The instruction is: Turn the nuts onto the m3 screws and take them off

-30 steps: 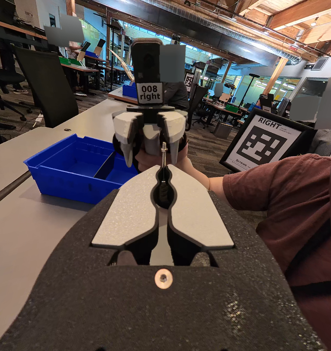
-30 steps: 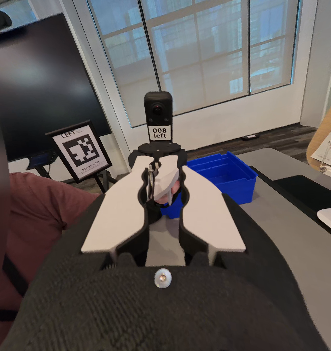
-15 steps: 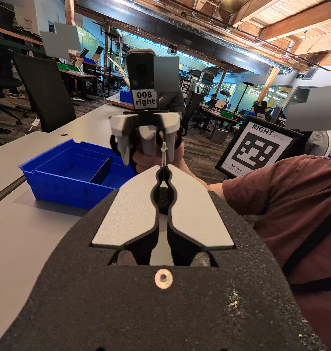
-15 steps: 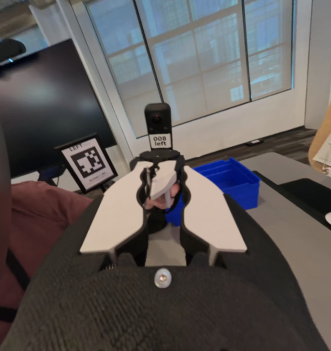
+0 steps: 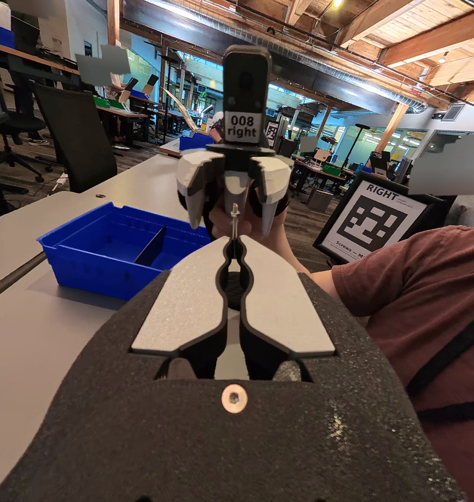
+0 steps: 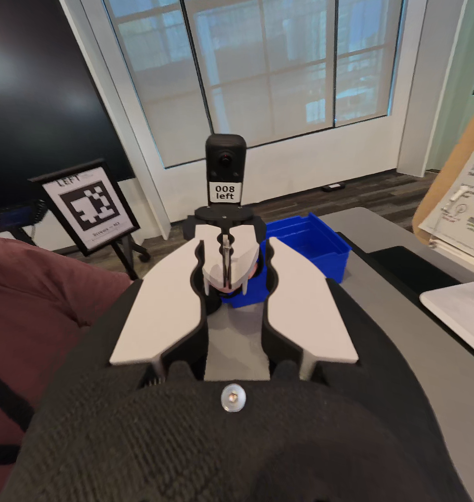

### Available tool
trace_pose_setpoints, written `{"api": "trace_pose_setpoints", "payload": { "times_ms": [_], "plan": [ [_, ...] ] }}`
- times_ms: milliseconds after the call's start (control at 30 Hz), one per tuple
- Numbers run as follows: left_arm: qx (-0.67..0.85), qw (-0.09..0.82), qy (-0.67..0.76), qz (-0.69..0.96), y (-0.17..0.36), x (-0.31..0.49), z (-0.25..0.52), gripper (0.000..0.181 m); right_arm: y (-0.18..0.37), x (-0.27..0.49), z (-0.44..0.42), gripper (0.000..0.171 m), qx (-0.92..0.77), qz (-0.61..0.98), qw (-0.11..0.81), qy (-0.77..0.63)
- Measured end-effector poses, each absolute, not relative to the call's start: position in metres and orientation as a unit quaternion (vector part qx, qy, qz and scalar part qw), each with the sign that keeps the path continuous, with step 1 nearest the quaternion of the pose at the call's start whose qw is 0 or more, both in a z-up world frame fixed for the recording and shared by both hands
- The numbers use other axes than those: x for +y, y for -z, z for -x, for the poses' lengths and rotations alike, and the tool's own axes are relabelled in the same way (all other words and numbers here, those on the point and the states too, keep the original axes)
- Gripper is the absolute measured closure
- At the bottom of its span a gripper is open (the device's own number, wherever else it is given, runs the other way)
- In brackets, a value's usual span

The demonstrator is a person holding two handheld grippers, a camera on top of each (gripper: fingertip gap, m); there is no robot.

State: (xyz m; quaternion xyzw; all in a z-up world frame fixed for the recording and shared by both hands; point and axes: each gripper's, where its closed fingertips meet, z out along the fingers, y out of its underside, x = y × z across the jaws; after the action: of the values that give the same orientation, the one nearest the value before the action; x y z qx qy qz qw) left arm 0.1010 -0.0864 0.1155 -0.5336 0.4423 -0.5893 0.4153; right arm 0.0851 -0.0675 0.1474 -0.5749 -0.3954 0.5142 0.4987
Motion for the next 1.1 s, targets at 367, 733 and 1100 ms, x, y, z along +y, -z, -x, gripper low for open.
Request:
{"api": "trace_pose_setpoints", "payload": {
  "times_ms": [367, 733, 1100],
  "plan": [
    [0.430, 0.406, 0.601, 0.537, -0.104, -0.078, -0.111, 0.179, -0.137, -0.057, -0.087, 0.128, -0.398, 0.592, 0.508, -0.484],
    [0.436, 0.419, 0.579, 0.547, -0.105, -0.074, -0.103, 0.179, -0.138, -0.051, -0.096, 0.128, -0.364, 0.597, 0.514, -0.496],
    [0.444, 0.422, 0.567, 0.551, -0.101, -0.076, -0.108, 0.180, -0.122, -0.051, -0.081, 0.128, -0.376, 0.606, 0.486, -0.506]
  ]
}}
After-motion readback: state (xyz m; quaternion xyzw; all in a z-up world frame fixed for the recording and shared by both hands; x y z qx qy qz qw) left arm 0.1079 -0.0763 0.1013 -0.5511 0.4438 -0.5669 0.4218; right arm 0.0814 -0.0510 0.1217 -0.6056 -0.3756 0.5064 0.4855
